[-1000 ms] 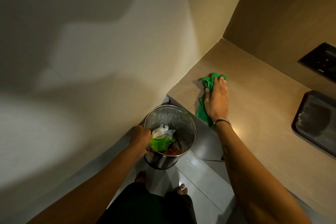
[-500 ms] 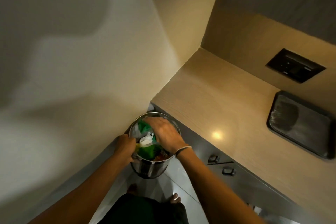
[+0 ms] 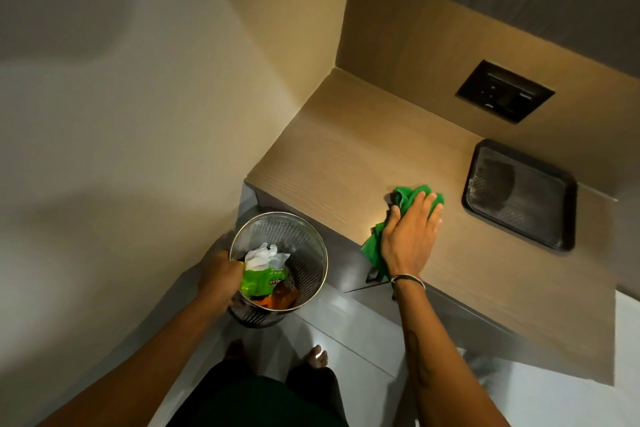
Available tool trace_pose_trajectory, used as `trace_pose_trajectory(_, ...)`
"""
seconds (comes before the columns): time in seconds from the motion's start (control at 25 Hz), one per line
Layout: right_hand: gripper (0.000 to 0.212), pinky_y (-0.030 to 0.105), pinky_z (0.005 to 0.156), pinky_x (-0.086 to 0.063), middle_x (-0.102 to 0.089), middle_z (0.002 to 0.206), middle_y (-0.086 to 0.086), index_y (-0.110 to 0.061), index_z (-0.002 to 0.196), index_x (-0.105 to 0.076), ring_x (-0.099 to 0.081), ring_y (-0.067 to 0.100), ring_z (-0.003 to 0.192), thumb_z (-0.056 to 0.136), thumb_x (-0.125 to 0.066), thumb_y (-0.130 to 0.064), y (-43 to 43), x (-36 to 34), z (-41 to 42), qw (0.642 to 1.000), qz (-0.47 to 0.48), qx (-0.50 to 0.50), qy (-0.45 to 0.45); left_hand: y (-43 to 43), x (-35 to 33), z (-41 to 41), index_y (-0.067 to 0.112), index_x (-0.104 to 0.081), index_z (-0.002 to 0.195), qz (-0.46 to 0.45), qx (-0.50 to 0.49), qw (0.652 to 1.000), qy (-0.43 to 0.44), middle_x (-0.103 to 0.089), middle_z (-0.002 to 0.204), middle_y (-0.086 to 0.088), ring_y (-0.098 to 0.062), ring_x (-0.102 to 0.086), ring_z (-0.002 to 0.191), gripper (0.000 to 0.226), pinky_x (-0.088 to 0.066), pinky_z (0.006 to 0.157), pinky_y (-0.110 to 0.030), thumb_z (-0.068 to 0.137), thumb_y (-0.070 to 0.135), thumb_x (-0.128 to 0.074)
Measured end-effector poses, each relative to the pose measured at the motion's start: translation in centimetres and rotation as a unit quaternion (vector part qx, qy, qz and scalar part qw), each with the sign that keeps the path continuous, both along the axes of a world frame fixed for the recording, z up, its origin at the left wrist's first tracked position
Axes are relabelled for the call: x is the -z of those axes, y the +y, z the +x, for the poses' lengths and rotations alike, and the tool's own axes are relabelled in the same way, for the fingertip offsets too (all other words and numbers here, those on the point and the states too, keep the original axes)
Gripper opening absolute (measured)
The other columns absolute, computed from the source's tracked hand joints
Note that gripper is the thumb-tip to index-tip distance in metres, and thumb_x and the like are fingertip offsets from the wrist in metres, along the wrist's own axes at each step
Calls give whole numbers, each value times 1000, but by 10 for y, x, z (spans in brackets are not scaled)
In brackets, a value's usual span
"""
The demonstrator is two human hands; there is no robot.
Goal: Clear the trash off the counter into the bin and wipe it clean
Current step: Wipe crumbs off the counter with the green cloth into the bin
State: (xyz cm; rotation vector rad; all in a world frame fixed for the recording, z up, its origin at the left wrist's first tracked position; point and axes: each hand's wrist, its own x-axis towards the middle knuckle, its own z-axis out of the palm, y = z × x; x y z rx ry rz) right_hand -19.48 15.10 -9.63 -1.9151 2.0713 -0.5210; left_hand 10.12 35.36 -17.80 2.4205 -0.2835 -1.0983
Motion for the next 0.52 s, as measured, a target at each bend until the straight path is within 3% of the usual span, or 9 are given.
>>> trace_pose_trajectory(0.12,74,55,130,-14,-12,172,19,-3,163,-14,-8,40,159,107,-43,-42,-17,-1,17,999,11,-33,16,-2,7,-13,23,-79,91,10,22,1000,1,-80,84,-12,-39,-77,74,21,-68,72,-58,80,30,-62)
trace_pose_trajectory(0.28,74,54,130,-13,-11,172,18,-3,163,-12,-7,39,160,107,-38,-45,-56,-3,51,995,23,-90,23,6,20,-32,29,-75,96,20,10,997,68,-81,88,-13,-40,-80,71,22,-68,63,-59,78,32,-62)
trace_pose_trajectory(0.4,74,51,131,-12,-15,172,18,-3,163,-13,-9,37,160,108,-34,-48,-87,-5,88,985,23,-167,32,2,-42,-54,19,-76,100,3,-39,993,114,-79,94,-21,-45,-79,69,19,-66,52,-59,88,24,-63)
trace_pose_trajectory(0.52,74,49,132,-9,-17,172,17,-4,163,-15,-9,38,160,108,-30,-52,-113,-5,124,969,24,-240,48,4,-68,-62,13,-73,107,-9,-74,989,131,-78,97,-23,-44,-79,76,19,-65,49,-47,105,23,-58)
